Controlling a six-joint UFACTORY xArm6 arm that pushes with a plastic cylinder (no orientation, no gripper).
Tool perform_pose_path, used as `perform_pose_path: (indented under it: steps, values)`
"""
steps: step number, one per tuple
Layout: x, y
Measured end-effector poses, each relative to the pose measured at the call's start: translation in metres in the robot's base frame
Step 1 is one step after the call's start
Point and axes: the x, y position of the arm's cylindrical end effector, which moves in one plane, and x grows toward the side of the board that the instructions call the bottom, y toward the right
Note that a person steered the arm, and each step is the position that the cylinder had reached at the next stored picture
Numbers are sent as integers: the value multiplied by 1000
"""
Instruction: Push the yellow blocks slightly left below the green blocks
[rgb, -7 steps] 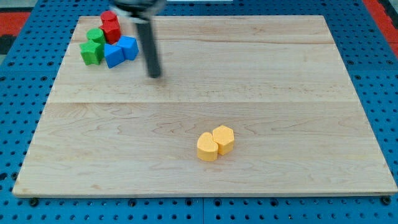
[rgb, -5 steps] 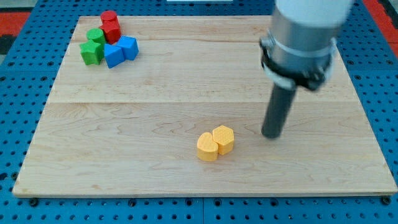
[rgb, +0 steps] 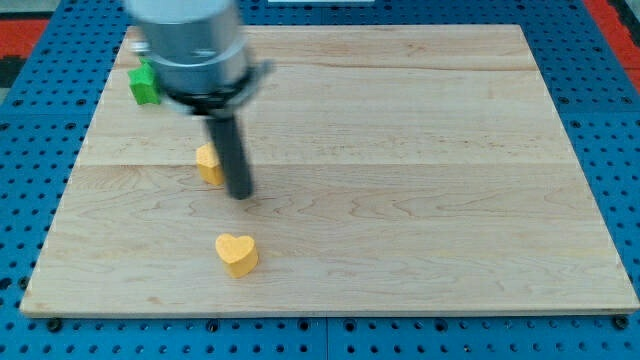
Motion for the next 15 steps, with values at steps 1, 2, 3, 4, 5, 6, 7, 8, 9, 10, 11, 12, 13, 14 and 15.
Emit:
perform_pose_path:
  steps: [1, 2, 3, 4, 5, 6, 7, 8, 9, 10, 11, 12, 13, 14, 15]
  values:
    - [-17, -34]
    - [-59, -134]
    - [-55, -146]
    - [-16, -24]
    - [84, 75]
    - [127, 16]
    - [63, -116]
    - [29, -142]
    - [83, -138]
    - [125, -35]
    - [114, 5]
    - [80, -10]
    - [56, -103]
    - [72, -102]
    - [93, -143]
